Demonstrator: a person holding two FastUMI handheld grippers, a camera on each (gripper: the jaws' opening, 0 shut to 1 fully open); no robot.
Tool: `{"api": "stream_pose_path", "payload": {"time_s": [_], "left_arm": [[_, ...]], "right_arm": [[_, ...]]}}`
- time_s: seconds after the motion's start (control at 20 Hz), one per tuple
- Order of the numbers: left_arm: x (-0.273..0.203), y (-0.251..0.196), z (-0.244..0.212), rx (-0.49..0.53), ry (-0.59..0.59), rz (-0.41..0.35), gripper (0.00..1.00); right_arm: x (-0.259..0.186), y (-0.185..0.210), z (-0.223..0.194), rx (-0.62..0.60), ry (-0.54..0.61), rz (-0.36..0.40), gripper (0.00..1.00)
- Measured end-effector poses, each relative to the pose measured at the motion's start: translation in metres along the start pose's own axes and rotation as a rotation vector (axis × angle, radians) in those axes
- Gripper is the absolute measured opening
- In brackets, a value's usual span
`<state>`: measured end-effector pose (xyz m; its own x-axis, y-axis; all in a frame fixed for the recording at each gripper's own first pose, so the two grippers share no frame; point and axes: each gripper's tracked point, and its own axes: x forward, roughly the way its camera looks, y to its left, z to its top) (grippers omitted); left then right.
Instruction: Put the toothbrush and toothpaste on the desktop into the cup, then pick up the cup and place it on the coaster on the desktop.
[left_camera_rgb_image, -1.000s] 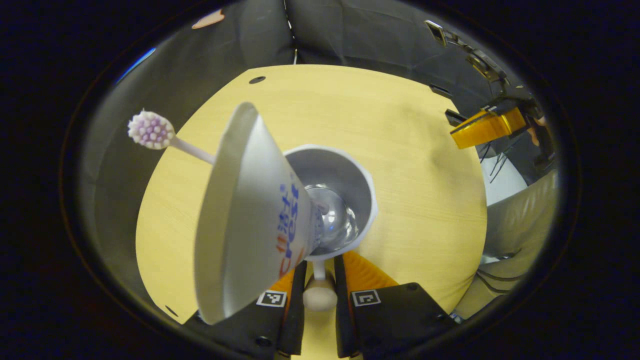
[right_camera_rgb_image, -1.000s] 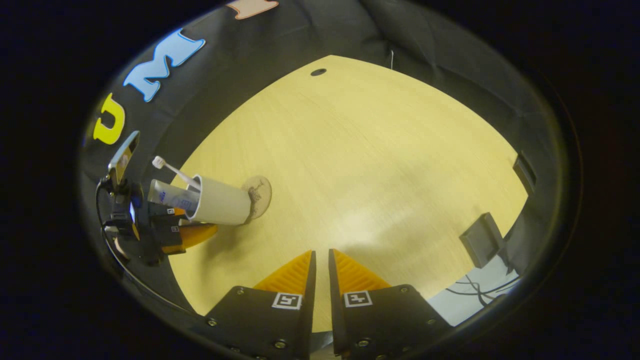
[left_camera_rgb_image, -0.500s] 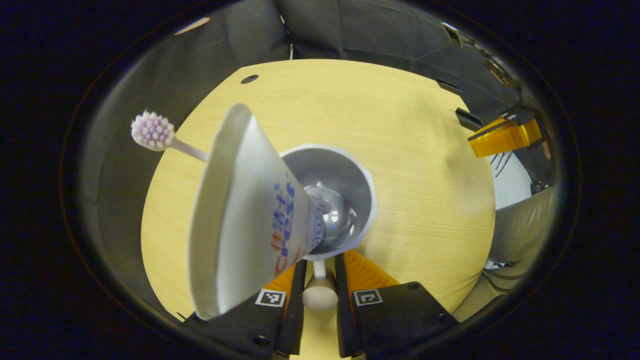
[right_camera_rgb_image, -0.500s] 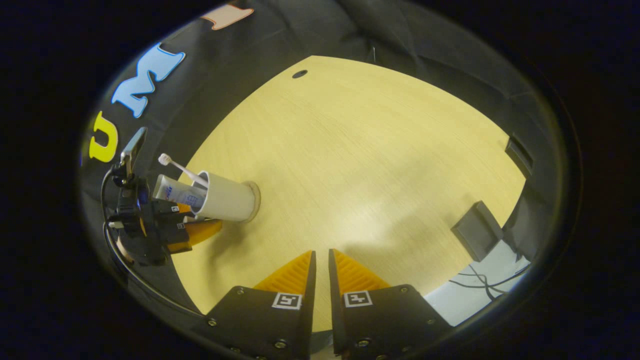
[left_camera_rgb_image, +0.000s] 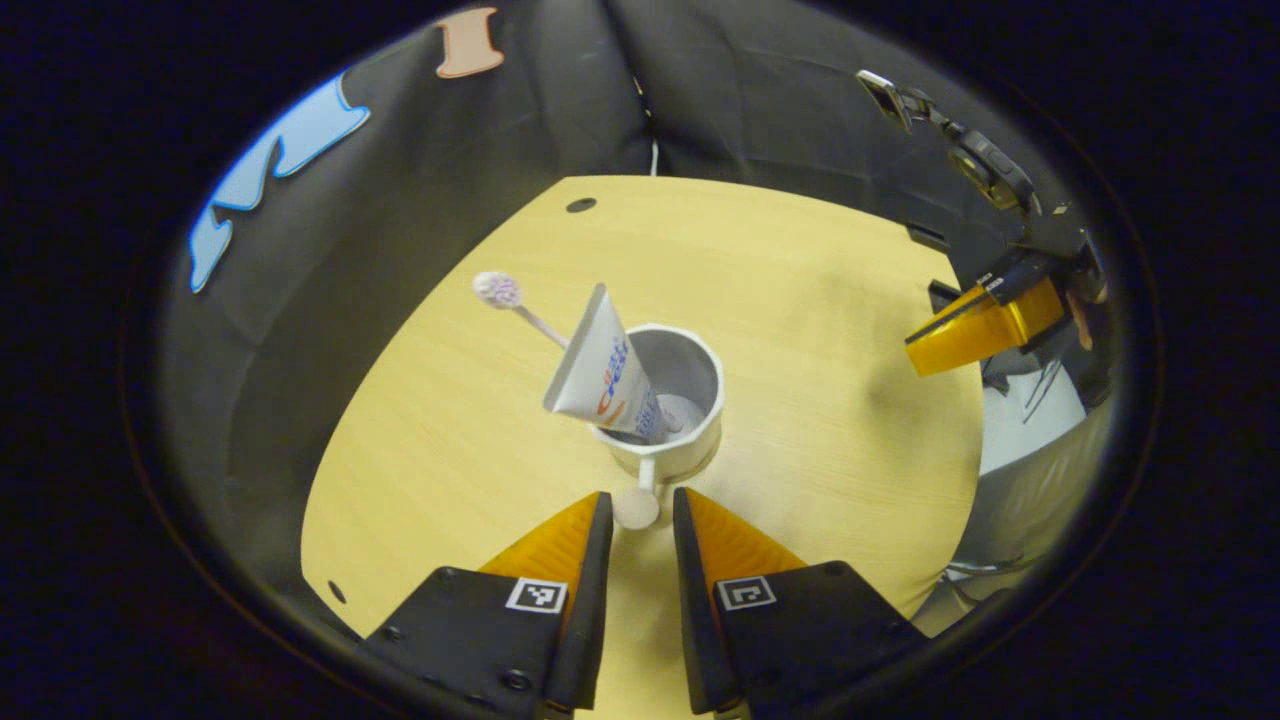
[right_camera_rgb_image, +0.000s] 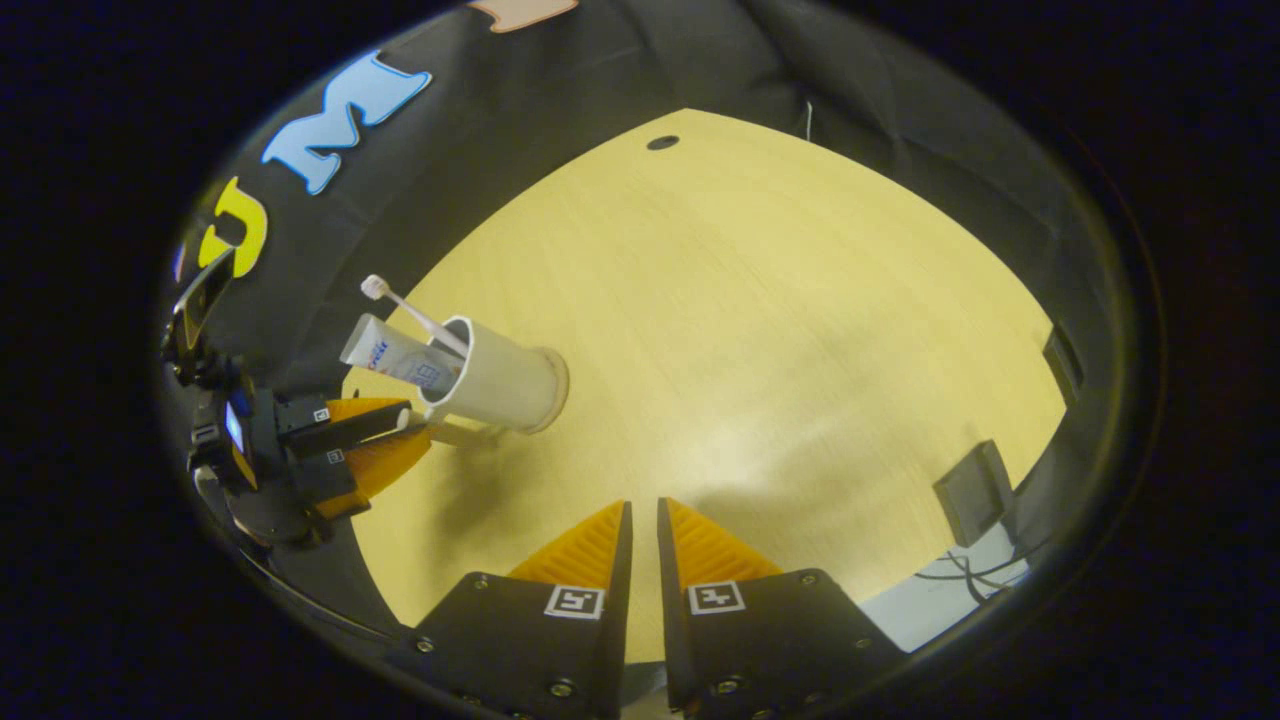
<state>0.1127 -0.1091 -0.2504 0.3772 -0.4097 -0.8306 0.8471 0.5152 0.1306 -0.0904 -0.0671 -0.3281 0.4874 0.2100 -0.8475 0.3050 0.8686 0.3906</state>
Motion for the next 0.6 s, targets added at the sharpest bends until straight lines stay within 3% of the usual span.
{"api": "stream_pose_path", "payload": {"time_s": [0.1, 0.15, 0.25, 0.3, 0.4, 0.45, 0.5, 0.6], "left_arm": [[-0.030, -0.005, -0.004, -0.071, -0.052, 0.033, 0.42], [-0.044, -0.004, -0.004, -0.099, -0.095, 0.065, 0.41], [-0.078, 0.000, -0.001, -0.183, -0.193, 0.156, 0.42], [-0.103, 0.000, 0.002, -0.250, -0.258, 0.208, 0.37], [-0.145, 0.010, 0.013, -0.338, -0.338, 0.288, 0.42], [-0.167, 0.021, 0.020, -0.377, -0.381, 0.351, 0.42], [-0.183, 0.028, 0.026, -0.403, -0.415, 0.393, 0.34], [-0.234, 0.053, 0.042, -0.435, -0.523, 0.546, 0.40]], "right_arm": [[-0.001, 0.015, 0.014, -0.102, -0.019, 0.004, 0.20], [-0.004, 0.028, 0.025, -0.140, -0.041, 0.018, 0.16], [-0.010, 0.050, 0.050, -0.241, -0.127, 0.014, 0.17], [-0.015, 0.066, 0.066, -0.298, -0.189, 0.023, 0.16], [-0.026, 0.096, 0.083, -0.348, -0.259, 0.058, 0.16], [-0.034, 0.112, 0.094, -0.376, -0.305, 0.079, 0.16], [-0.045, 0.126, 0.106, -0.409, -0.361, 0.092, 0.16], [-0.067, 0.162, 0.132, -0.495, -0.526, 0.110, 0.16]]}}
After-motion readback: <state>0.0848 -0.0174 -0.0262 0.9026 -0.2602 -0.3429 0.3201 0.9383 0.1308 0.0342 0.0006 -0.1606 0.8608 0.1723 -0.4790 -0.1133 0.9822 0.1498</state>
